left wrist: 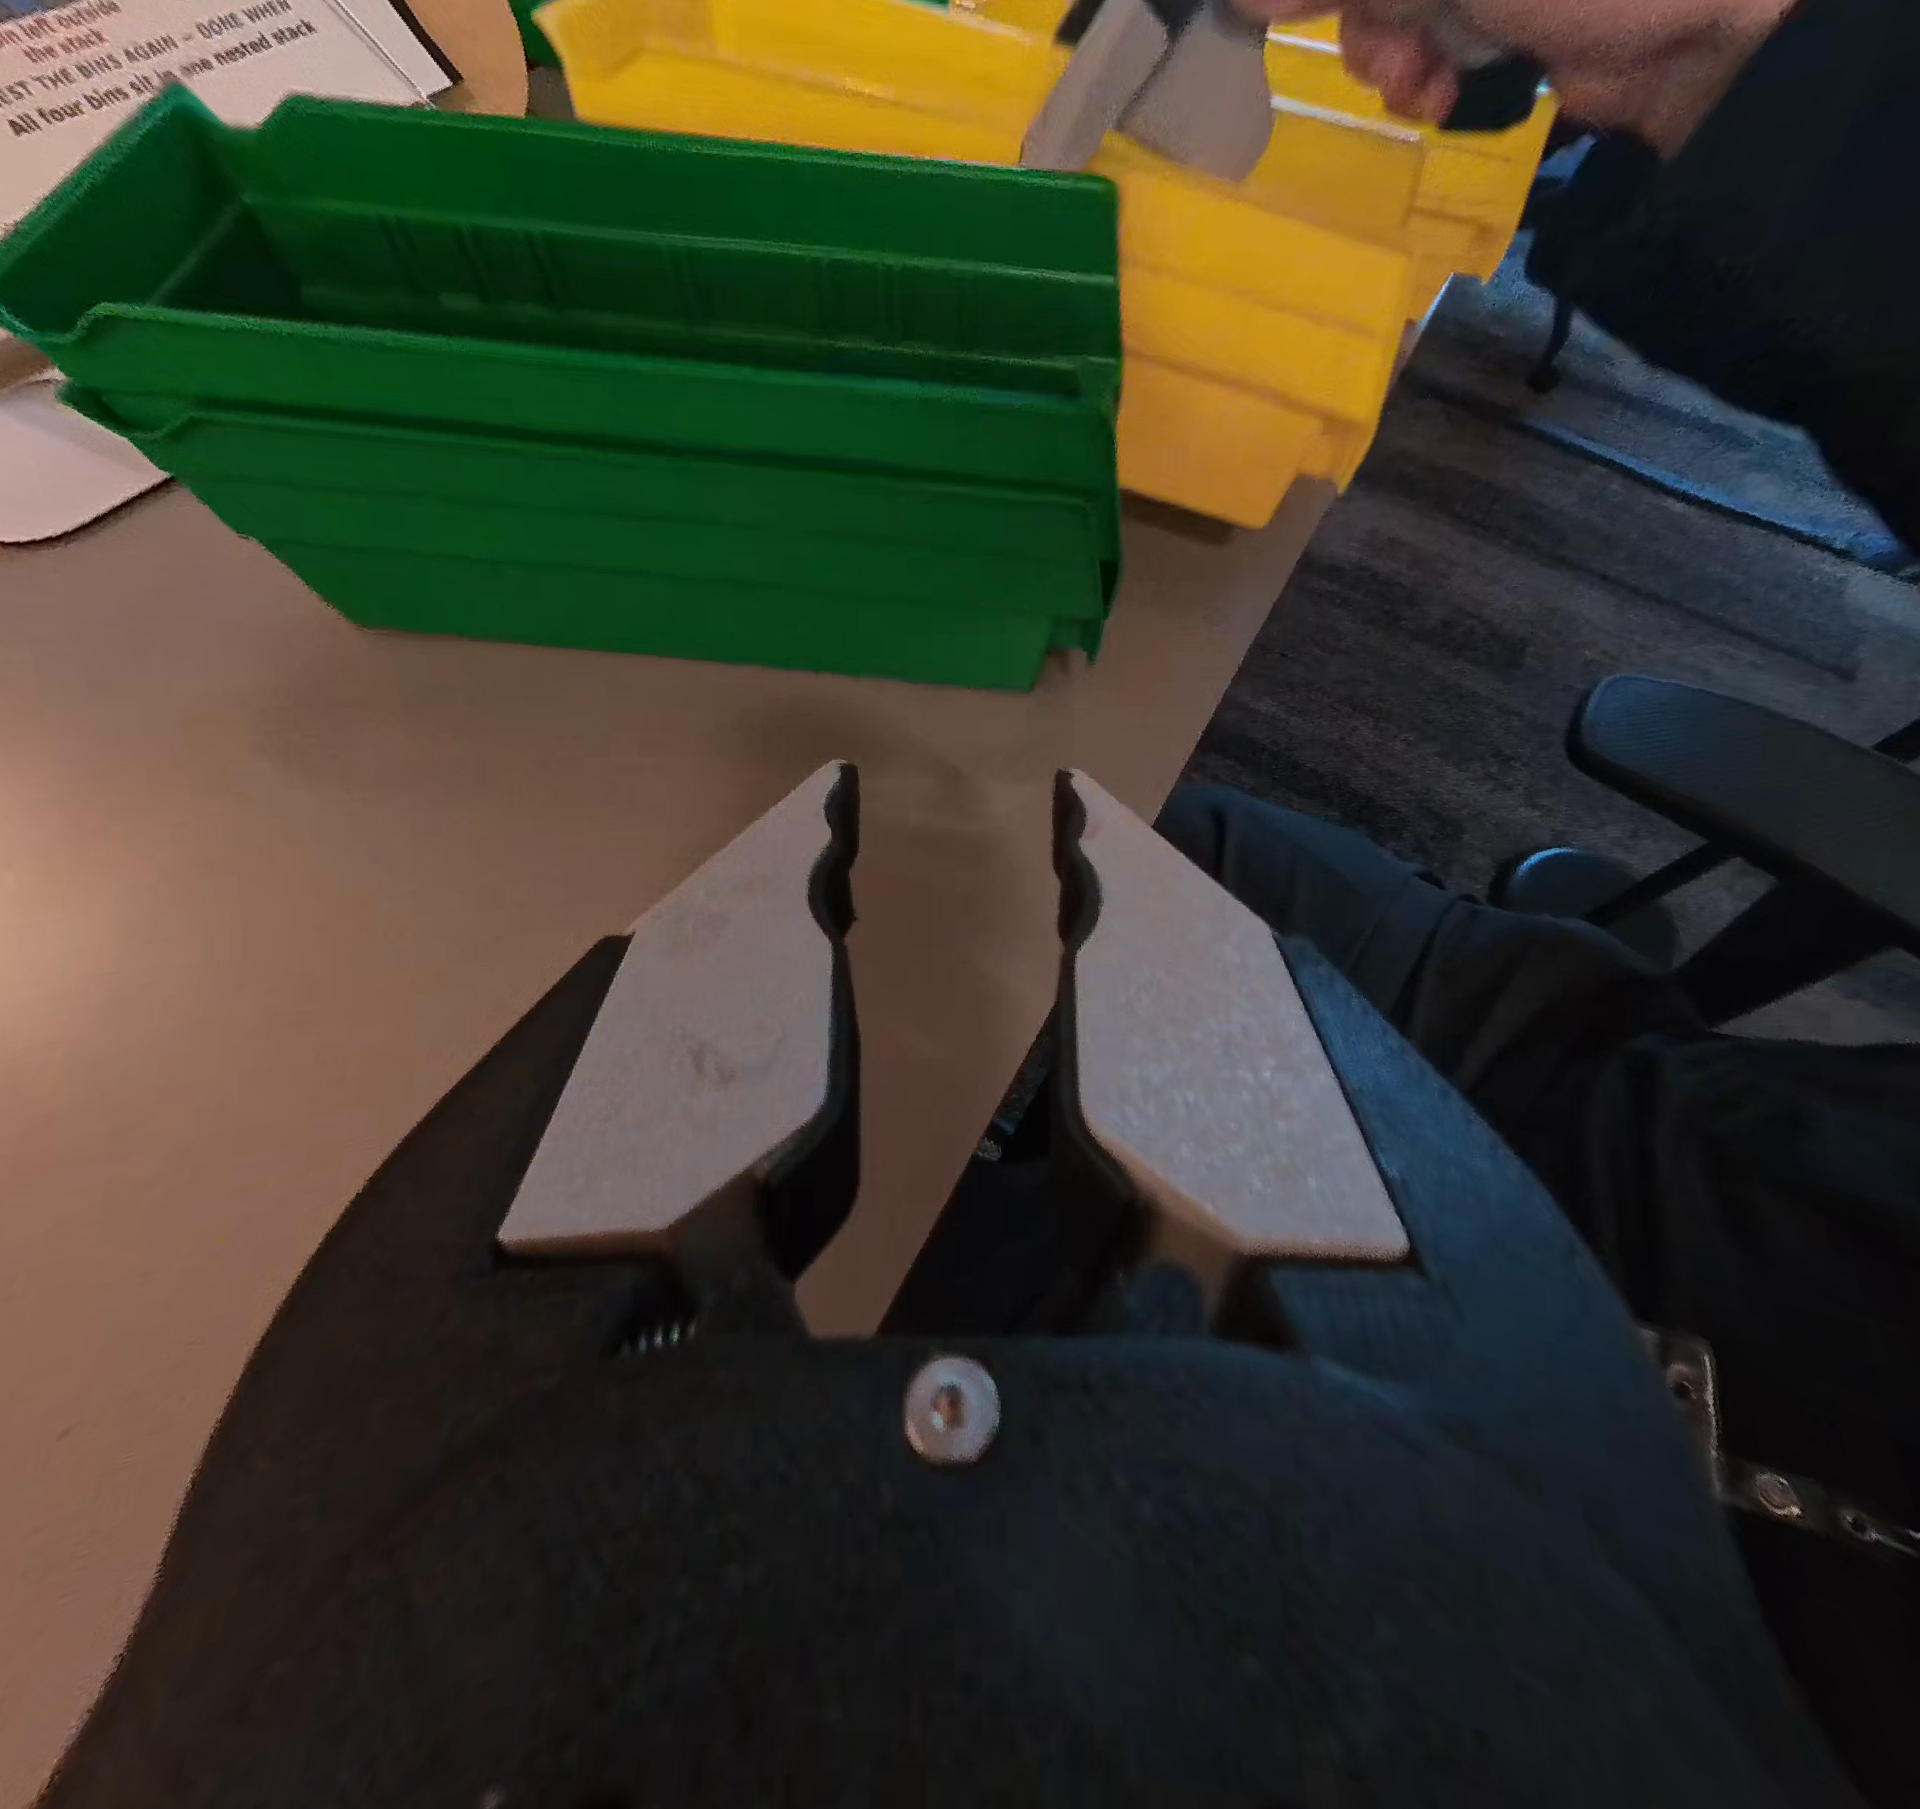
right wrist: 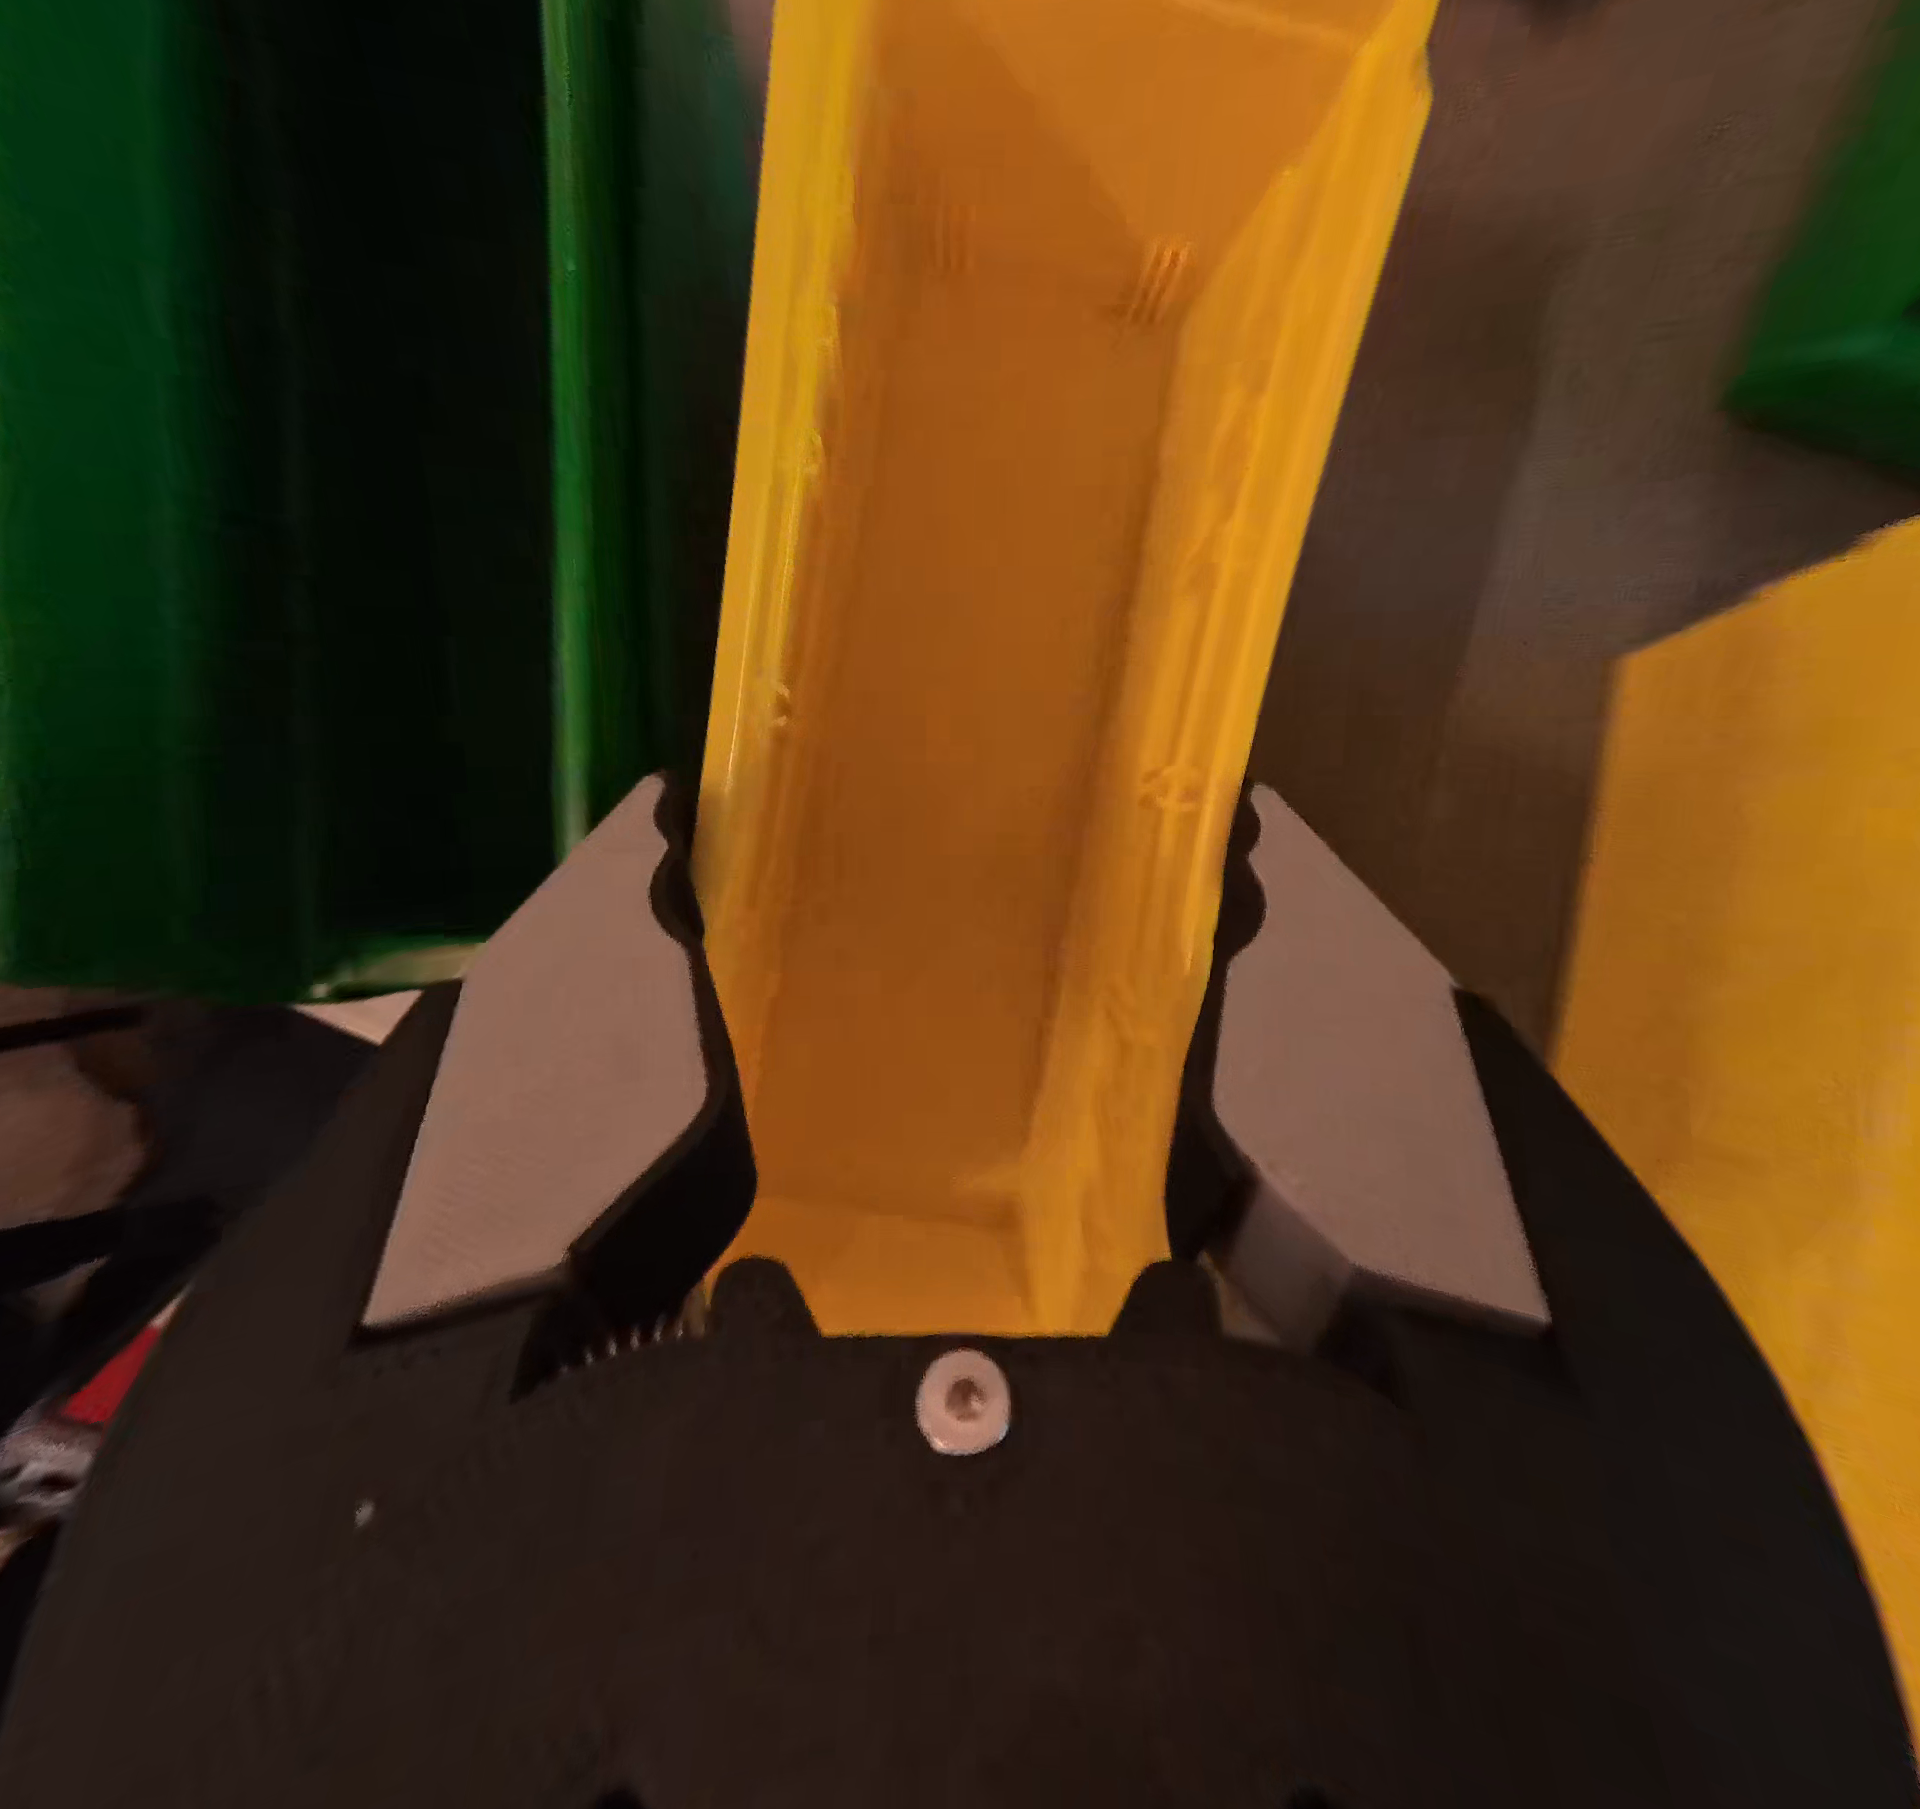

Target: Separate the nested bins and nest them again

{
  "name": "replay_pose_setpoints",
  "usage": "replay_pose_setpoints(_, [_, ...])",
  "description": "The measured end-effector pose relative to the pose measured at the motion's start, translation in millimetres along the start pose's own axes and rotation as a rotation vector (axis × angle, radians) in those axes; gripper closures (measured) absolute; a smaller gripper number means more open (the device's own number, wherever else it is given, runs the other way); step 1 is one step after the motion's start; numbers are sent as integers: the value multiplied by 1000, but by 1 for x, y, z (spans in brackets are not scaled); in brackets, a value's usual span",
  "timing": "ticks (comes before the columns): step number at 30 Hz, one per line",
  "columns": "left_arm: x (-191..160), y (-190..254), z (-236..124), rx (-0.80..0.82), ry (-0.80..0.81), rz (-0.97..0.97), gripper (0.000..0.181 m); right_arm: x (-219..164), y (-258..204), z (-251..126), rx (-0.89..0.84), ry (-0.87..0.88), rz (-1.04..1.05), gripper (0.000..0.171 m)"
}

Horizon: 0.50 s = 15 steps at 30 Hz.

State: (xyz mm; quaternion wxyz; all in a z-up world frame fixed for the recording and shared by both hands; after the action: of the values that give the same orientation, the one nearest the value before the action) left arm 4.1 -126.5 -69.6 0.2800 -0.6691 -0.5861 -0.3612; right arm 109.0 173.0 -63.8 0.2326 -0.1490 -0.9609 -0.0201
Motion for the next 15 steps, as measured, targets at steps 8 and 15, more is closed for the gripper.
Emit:
replay_pose_setpoints(8, [-7,-4,5,30,-37,-8,141,-11,-56,17,26,81,-22,68])
replay_pose_setpoints(15, [-3,-3,-6,16,6,1,145,-18,-18,20,-136,74,124,52])
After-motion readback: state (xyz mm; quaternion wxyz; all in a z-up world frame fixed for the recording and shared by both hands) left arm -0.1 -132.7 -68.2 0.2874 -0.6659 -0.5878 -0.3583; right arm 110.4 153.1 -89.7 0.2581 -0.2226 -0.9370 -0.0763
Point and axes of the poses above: each gripper's, where its closed fingertips meet, z out along the fingers, x out of its top, y = z × x across the jaws, the point moved 7 cm from there along -z, back along the fingers, and after that the axes turned 6 degrees about -y, right-handed, at the moved point
